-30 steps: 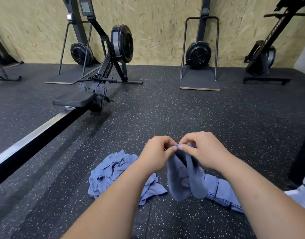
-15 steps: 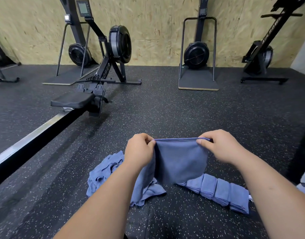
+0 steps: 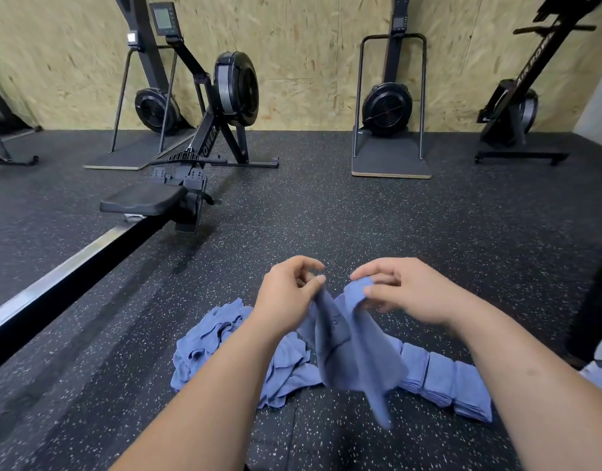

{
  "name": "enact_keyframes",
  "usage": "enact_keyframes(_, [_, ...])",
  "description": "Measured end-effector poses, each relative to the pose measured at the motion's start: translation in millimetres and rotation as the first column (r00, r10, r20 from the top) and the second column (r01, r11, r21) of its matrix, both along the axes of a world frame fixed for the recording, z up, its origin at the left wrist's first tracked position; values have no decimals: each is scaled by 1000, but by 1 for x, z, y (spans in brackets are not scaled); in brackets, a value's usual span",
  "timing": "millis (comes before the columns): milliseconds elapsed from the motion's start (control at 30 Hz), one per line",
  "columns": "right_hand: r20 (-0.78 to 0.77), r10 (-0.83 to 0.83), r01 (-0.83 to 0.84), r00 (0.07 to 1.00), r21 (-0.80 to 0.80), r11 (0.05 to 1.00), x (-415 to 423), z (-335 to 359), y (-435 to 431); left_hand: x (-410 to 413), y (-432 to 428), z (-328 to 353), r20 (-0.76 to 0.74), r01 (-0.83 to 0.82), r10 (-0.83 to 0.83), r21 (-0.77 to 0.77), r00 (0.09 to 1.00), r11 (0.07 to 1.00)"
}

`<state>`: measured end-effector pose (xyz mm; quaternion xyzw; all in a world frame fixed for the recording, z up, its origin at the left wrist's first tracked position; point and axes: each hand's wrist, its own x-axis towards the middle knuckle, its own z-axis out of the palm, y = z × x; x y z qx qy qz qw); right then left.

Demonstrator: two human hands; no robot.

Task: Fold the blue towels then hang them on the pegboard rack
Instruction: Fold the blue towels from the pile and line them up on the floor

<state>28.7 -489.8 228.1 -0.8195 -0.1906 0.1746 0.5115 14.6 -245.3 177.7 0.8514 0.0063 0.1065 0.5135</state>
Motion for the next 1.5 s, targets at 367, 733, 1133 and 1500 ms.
enact_keyframes(367, [430,-23,134,902,-231,964,2,-12,16,-11,-22,9,52,212,-206,-247,977,945])
enact_keyframes(733, [496,-117,259,861,-229,938,0,-9,18,-15,-23,14,65,242,-233,-270,970,932])
enact_keyframes(1133, [441,12,122,897,-274,954,2,-17,16,-12,-23,9,64,227,-220,-151,973,962])
enact_keyframes(1500, [388,-110,304,915,-483,821,25,-36,-39,0,34,12,199,-237,232,0,952,972])
